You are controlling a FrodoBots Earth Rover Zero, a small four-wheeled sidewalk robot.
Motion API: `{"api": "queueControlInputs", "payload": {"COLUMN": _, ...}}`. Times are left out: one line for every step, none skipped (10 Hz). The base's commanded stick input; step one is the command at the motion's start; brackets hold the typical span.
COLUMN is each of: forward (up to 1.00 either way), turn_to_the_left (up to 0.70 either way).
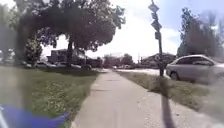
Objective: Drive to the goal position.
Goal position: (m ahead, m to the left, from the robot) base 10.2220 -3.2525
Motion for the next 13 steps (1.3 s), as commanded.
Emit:
{"api": "queueControlInputs", "payload": {"forward": 0.7, "turn_to_the_left": 0.0}}
{"api": "queueControlInputs", "payload": {"forward": 0.7, "turn_to_the_left": 0.0}}
{"api": "queueControlInputs", "payload": {"forward": 0.7, "turn_to_the_left": 0.0}}
{"api": "queueControlInputs", "payload": {"forward": 0.7, "turn_to_the_left": 0.0}}
{"api": "queueControlInputs", "payload": {"forward": 0.7, "turn_to_the_left": 0.0}}
{"api": "queueControlInputs", "payload": {"forward": 0.7, "turn_to_the_left": 0.0}}
{"api": "queueControlInputs", "payload": {"forward": 0.7, "turn_to_the_left": 0.0}}
{"api": "queueControlInputs", "payload": {"forward": 0.7, "turn_to_the_left": 0.0}}
{"api": "queueControlInputs", "payload": {"forward": 0.7, "turn_to_the_left": 0.0}}
{"api": "queueControlInputs", "payload": {"forward": 0.7, "turn_to_the_left": 0.0}}
{"api": "queueControlInputs", "payload": {"forward": 0.7, "turn_to_the_left": -0.02}}
{"api": "queueControlInputs", "payload": {"forward": 0.7, "turn_to_the_left": -0.35}}
{"api": "queueControlInputs", "payload": {"forward": 0.7, "turn_to_the_left": -0.35}}
